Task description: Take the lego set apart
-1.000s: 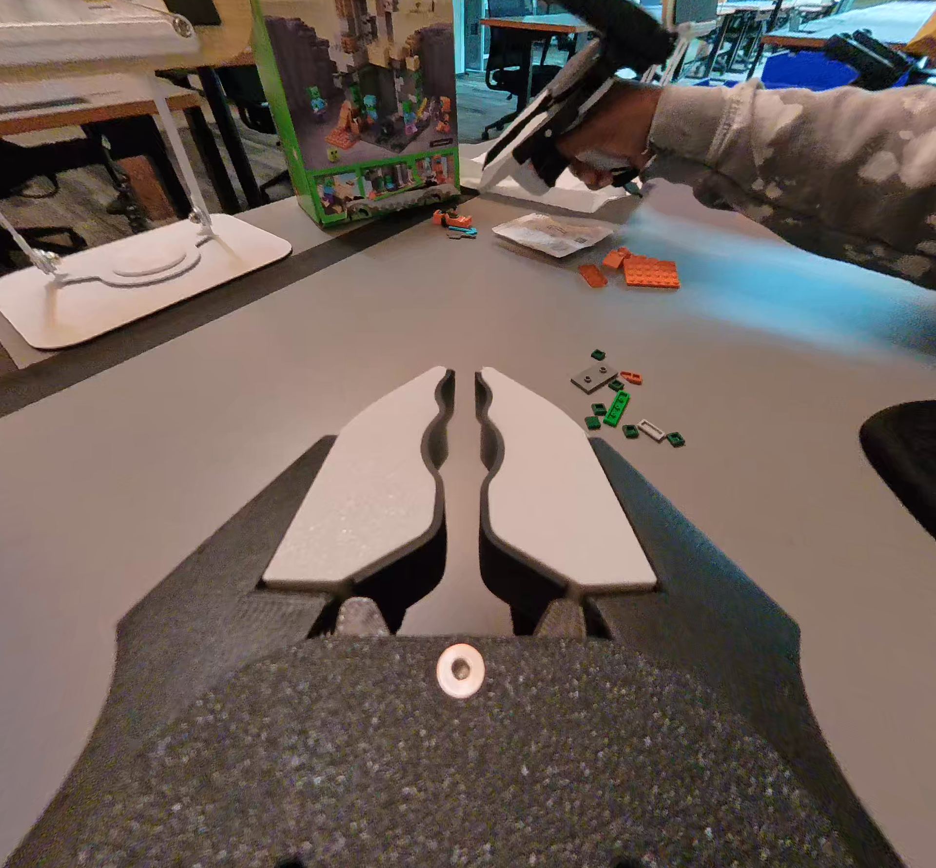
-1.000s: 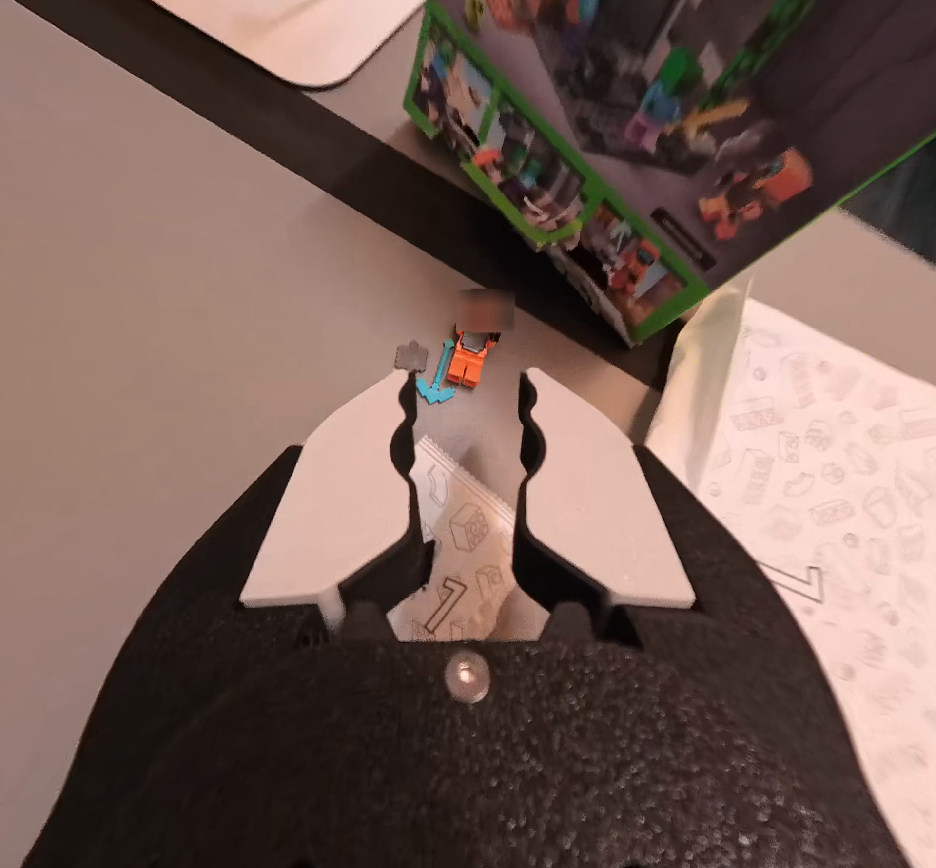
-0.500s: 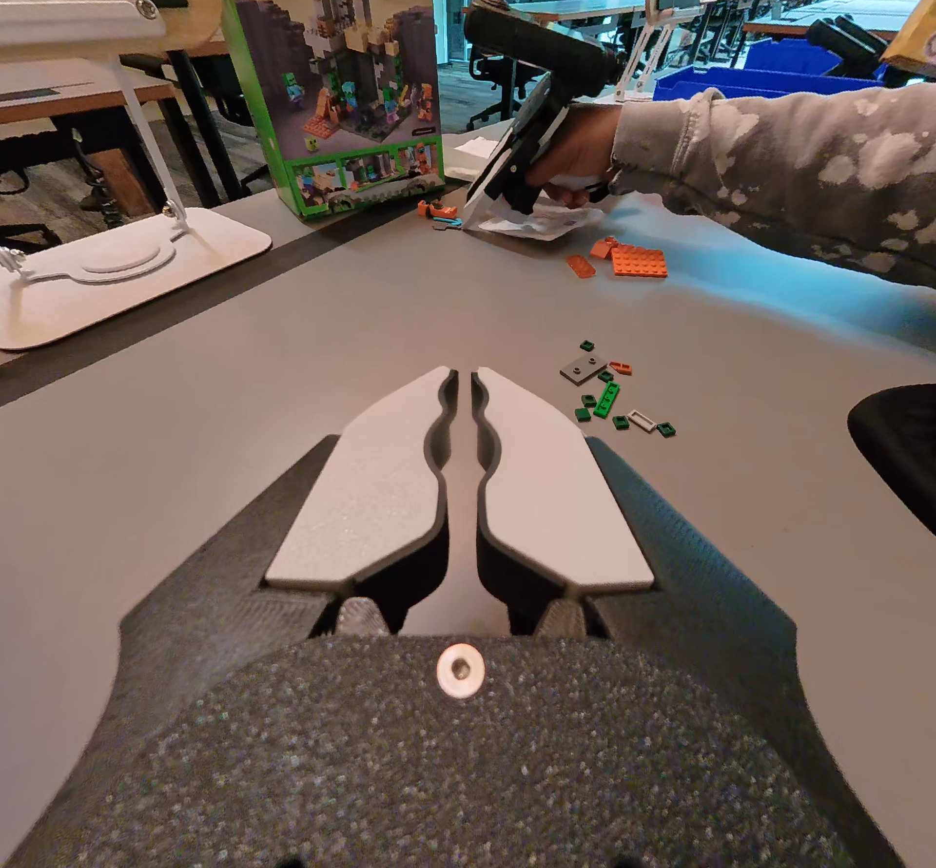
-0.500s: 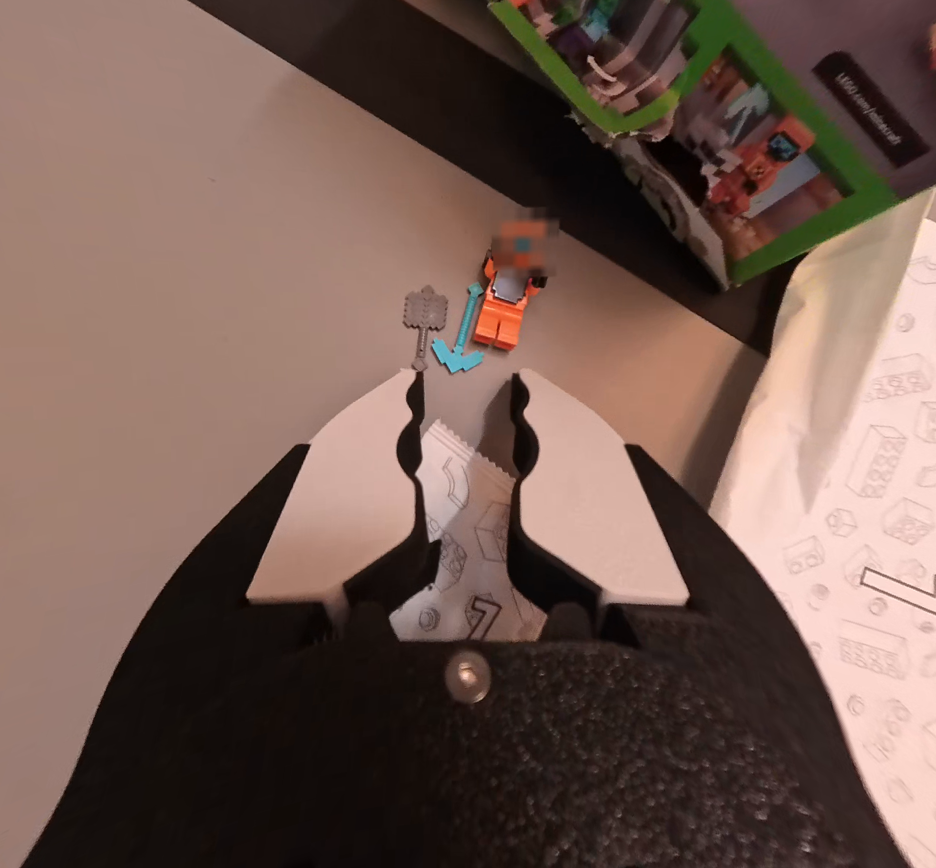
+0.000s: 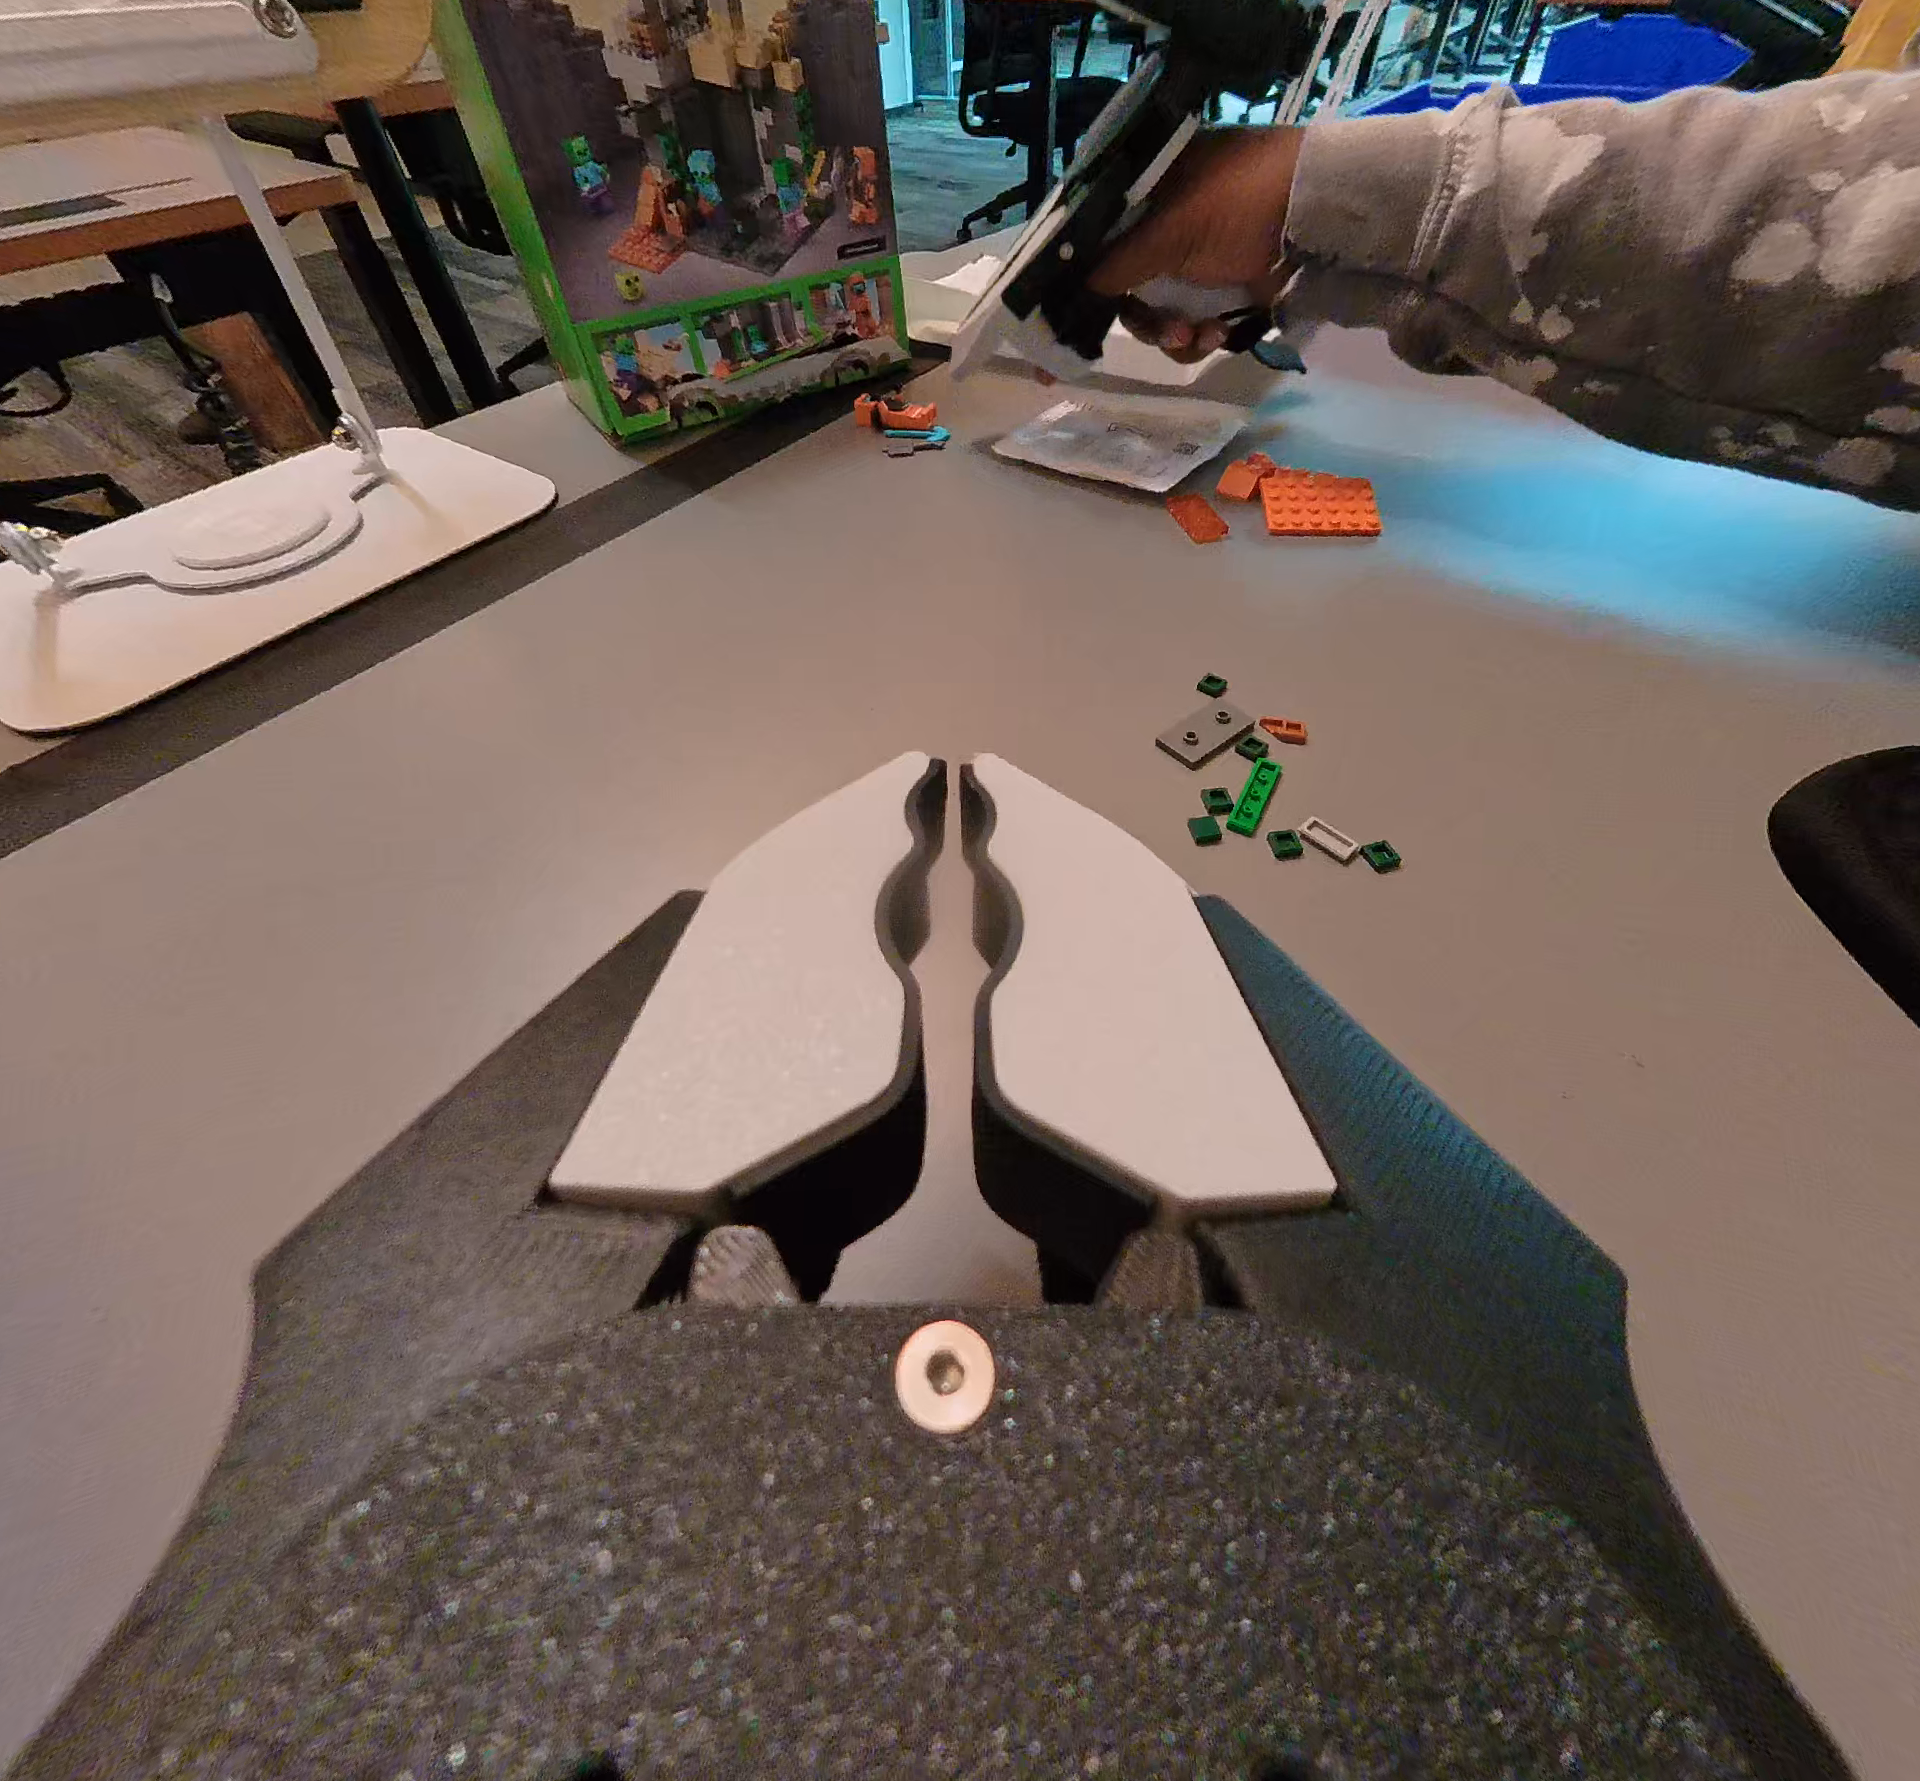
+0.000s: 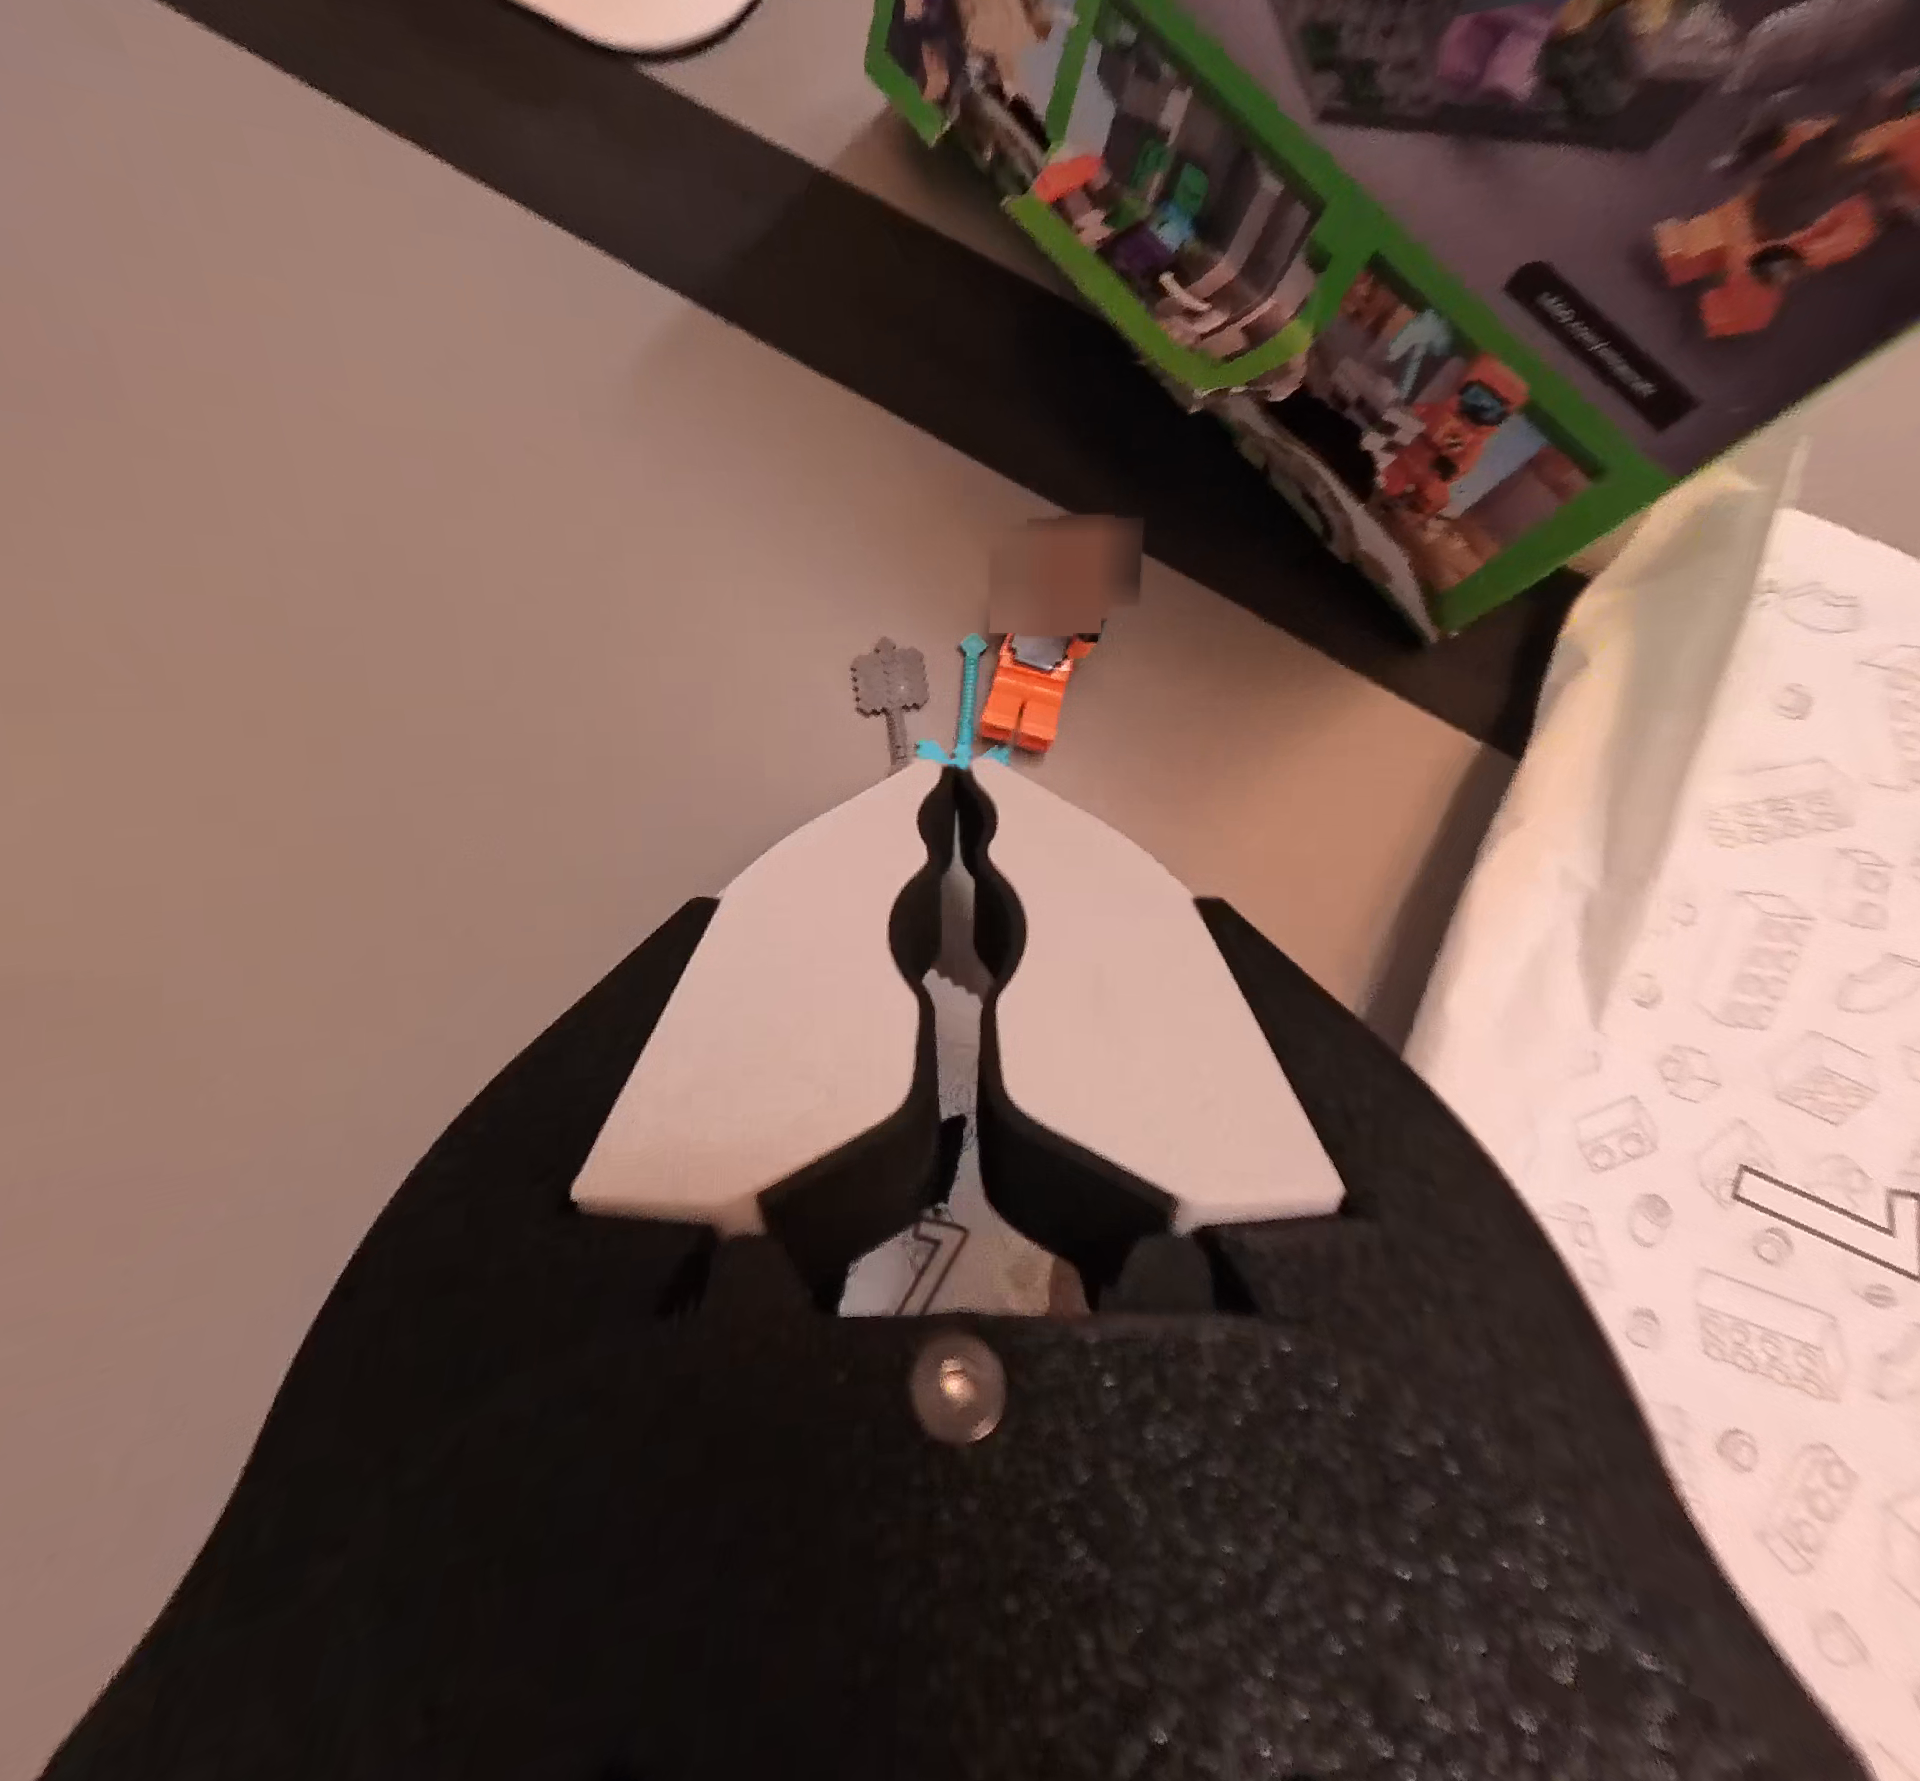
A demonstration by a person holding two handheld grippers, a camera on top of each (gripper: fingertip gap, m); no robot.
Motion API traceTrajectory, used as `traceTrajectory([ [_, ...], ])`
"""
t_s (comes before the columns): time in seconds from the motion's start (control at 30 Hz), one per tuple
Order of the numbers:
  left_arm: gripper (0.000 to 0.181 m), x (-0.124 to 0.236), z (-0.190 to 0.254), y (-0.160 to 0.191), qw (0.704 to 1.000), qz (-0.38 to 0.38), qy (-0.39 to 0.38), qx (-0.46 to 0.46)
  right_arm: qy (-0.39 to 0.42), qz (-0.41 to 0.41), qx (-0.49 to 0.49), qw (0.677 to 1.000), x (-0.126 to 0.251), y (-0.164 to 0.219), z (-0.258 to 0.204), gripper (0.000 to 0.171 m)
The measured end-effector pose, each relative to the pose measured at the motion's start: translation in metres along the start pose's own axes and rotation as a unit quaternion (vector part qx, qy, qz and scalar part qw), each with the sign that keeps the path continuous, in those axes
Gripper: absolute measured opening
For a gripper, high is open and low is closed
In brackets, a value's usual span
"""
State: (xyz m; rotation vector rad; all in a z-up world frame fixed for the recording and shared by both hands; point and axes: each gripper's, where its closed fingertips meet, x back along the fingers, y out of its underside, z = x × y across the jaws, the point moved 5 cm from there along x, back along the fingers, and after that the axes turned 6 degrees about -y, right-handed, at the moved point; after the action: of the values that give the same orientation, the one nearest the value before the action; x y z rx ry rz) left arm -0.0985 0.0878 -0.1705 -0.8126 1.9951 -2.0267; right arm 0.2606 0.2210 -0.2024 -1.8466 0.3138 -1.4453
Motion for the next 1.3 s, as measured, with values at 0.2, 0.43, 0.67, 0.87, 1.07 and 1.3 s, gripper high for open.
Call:
traceTrajectory([
  [0.2, 0.001, -0.003, 0.001, 0.004, 1.0, -0.008, 0.007, -0.003, 0.003, 0.013, -0.02, 1.0, -0.008, -0.011, 0.014, 0.03],
  [0.43, 0.001, -0.002, 0.0, 0.005, 1.0, -0.014, 0.0, -0.023, 0.025, -0.039, -0.011, 0.999, -0.046, -0.016, 0.022, 0.025],
  [0.67, 0.001, -0.002, 0.0, 0.003, 1.0, -0.005, 0.008, -0.008, -0.095, 0.122, 0.029, 0.988, -0.003, -0.049, -0.06, 0.023],
  [0.87, 0.015, -0.003, 0.01, -0.011, 0.994, 0.031, 0.054, 0.089, -0.239, 0.26, 0.14, 0.925, 0.059, -0.029, -0.221, 0.023],
  [1.07, 0.03, -0.01, 0.04, -0.022, 0.993, 0.047, 0.073, 0.077, -0.304, 0.325, 0.103, 0.889, 0.08, -0.019, -0.291, 0.023],
  [1.3, 0.026, -0.009, 0.047, -0.041, 0.996, 0.086, 0.011, 0.031, -0.362, 0.343, 0.013, 0.867, 0.071, -0.011, -0.303, 0.023],
])
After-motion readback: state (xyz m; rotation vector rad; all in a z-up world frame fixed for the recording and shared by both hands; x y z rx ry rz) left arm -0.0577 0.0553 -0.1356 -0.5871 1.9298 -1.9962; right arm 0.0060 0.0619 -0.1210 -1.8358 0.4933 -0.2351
